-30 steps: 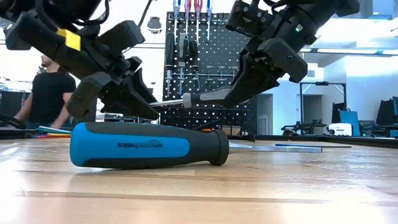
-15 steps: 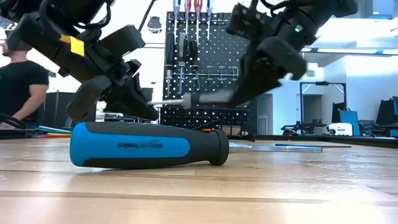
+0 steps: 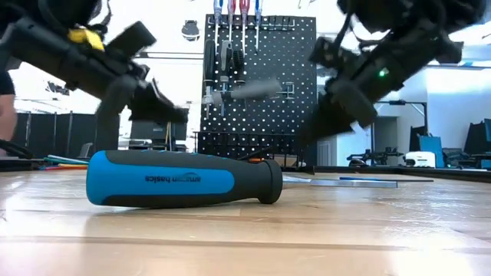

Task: Hang tools onto peg board
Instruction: Hang the gray screwdriver on the pegboard

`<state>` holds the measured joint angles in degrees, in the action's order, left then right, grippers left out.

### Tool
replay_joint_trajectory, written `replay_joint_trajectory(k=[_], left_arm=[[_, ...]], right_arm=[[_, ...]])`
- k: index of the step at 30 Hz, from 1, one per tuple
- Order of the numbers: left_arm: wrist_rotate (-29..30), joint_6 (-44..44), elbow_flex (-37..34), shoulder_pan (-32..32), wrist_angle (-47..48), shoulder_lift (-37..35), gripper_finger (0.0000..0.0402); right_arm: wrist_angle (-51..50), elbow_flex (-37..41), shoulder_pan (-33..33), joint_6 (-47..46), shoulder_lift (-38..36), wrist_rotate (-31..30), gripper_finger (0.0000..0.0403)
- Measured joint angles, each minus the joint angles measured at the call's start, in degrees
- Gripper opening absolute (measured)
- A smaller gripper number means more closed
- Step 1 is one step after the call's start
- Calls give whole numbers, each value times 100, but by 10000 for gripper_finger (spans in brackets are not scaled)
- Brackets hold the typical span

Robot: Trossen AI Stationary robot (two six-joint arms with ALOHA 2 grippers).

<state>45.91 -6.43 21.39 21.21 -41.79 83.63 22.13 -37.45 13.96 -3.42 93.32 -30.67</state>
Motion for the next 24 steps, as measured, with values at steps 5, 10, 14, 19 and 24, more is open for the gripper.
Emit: replay_joint_trajectory(k=[5,10,14,19,24], left_arm=[[-751,-214,-855,0,-2719,-109,9],[-1226,-274,-986,2,-3667,-111,9],[-1413,-276,-875,2,-3677,-111,10],[-1421,-324,-842,36,-3660,-111,10],[-1429,-348,-841,74,-3668,-109,10]], right_arm=[[3422,373,8,794,316,558,308],[5406,77,-197,982,816,1111,308],[5385,-350,-427,775,971,1954,303],[5434,-805,-499,695,964,2334,286],[5374,-978,-512,654,964,2613,255]])
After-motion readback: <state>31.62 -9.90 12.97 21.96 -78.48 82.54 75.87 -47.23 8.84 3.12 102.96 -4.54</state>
